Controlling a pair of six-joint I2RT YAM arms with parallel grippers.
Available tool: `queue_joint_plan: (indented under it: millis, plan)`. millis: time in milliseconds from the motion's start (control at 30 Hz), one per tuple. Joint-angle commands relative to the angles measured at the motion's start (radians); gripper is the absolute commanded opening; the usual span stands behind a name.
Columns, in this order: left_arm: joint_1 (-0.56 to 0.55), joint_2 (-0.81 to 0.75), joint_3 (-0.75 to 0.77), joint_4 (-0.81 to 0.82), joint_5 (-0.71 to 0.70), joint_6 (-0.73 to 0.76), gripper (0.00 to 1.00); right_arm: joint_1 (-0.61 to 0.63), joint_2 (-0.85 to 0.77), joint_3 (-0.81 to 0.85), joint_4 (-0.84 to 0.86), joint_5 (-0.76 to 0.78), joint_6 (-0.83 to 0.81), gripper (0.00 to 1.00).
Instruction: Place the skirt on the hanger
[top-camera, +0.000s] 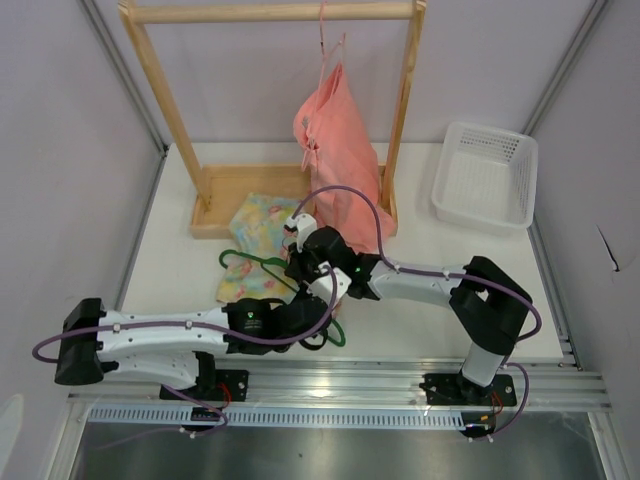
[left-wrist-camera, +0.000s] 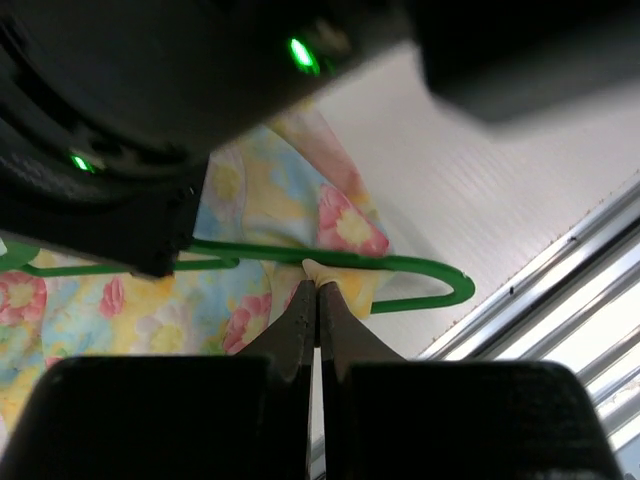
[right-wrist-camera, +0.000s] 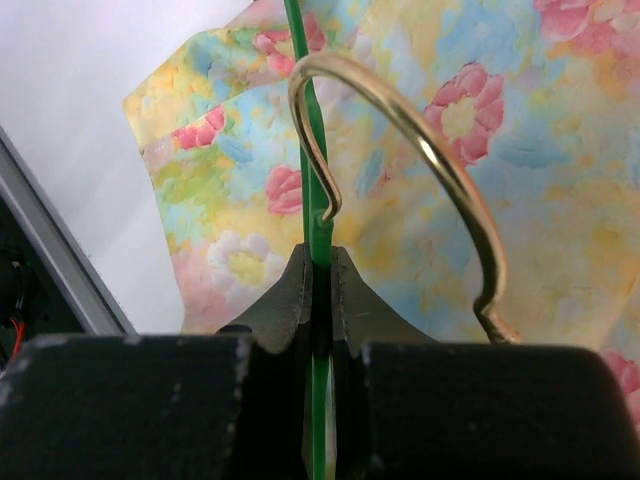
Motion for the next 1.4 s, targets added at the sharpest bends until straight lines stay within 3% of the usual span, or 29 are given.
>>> queue_joint_plan:
  millis: [0,167,467,800,967,1000,1167,1233,1367]
  plan:
    - [0.060,-0.042,0.104,0.060,0.029,0.067,0.00,0.033,0.046,0.025,-0.198,0.069,-0.104,0.00]
    - [0.100,-0.052,0.158,0.033,0.073,0.101,0.00,0.038,0.057,0.036,-0.230,-0.003,-0.110,0.00]
    - [0.155,-0.033,0.192,0.021,0.228,0.102,0.00,0.037,0.116,0.071,-0.236,0.001,-0.099,0.00]
    - [0.157,-0.109,-0.100,0.168,0.575,-0.074,0.00,-0.051,0.129,0.083,-0.206,-0.032,-0.093,0.00]
    - [0.155,-0.014,-0.140,0.204,0.600,-0.102,0.00,-0.062,0.158,0.123,-0.226,-0.040,-0.104,0.00]
    - [0.155,0.011,-0.147,0.210,0.598,-0.106,0.04,-0.062,0.159,0.123,-0.224,-0.043,-0.102,0.00]
    - [0.157,0.017,-0.150,0.201,0.471,-0.171,0.39,-0.062,0.159,0.119,-0.229,-0.043,-0.102,0.00]
    - [0.157,0.016,-0.140,0.185,0.416,-0.189,0.41,-0.063,0.161,0.114,-0.229,-0.046,-0.099,0.00]
    - [0.157,-0.058,-0.132,0.161,0.333,-0.227,0.56,-0.062,0.161,0.109,-0.226,-0.049,-0.093,0.00]
